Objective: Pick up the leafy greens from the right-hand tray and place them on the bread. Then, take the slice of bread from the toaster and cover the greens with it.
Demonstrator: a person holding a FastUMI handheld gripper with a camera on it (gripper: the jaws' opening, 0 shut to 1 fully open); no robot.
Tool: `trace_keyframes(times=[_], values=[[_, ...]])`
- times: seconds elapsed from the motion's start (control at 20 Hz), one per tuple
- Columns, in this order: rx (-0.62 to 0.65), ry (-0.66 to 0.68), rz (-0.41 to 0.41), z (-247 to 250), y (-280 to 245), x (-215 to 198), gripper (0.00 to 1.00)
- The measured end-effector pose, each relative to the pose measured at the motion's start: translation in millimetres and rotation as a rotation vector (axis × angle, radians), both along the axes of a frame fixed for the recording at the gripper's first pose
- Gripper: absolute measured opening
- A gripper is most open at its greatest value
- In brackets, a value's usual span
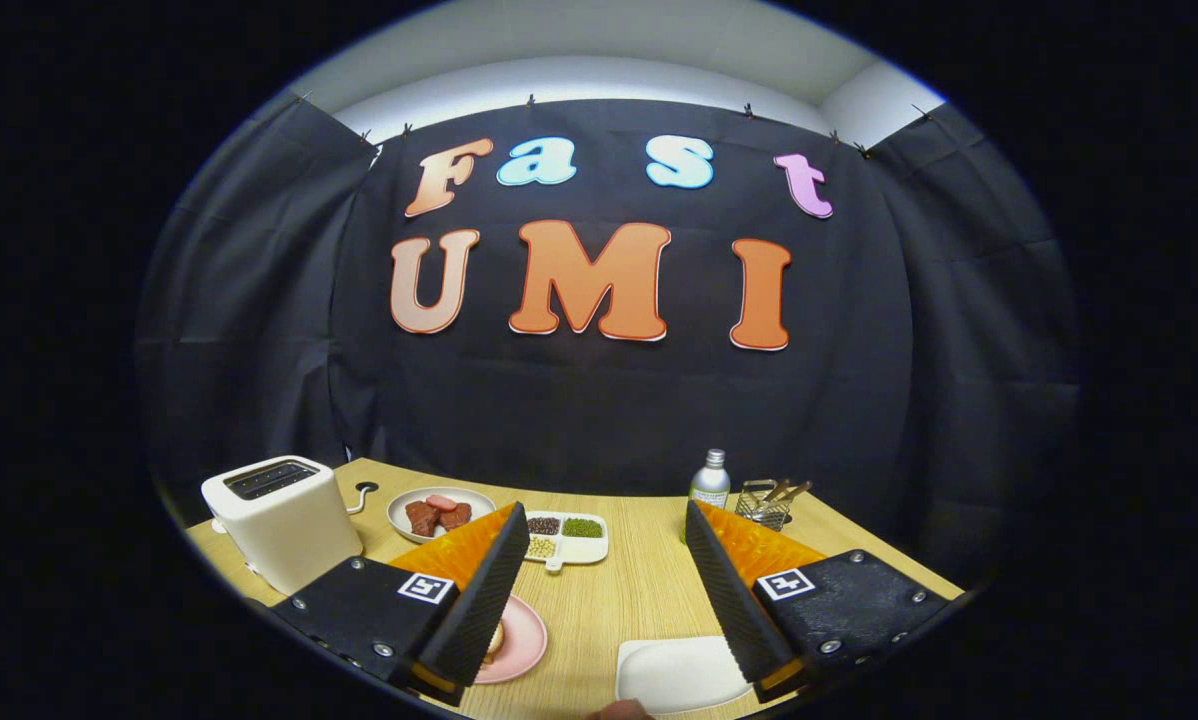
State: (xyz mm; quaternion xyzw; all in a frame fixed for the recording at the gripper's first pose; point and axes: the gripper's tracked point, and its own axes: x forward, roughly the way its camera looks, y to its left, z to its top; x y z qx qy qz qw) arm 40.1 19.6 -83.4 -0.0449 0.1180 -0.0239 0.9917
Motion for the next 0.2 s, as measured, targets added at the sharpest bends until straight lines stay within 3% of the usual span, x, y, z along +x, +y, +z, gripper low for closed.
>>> trace_keyframes(times=[0.2], values=[[-0.025, -0.082, -0.009, 23.0, -4.3, -3.4, 0.96]])
